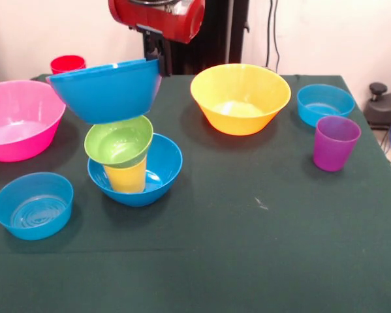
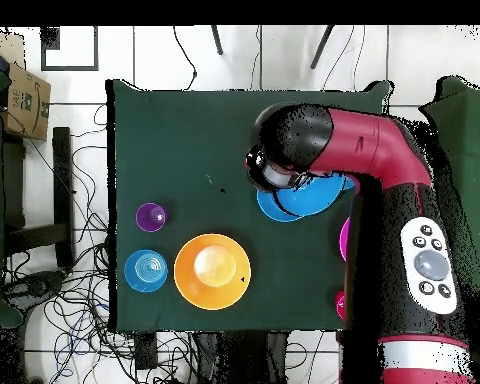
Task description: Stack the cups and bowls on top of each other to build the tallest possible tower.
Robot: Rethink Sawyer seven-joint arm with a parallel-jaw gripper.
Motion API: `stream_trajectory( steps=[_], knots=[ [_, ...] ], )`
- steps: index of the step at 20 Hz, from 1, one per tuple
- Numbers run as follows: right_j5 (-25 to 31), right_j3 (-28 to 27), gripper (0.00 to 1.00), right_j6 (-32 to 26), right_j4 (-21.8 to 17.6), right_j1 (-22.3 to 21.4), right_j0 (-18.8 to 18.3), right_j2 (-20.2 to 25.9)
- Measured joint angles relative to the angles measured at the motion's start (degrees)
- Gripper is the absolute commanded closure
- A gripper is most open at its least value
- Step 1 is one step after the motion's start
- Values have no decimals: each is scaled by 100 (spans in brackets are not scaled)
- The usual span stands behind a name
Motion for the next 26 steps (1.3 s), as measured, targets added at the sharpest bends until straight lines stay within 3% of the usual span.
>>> stream_trajectory(
  steps=[26],
  knots=[
    [9,-153,100,0,-211,610,12,-37]
  ],
)
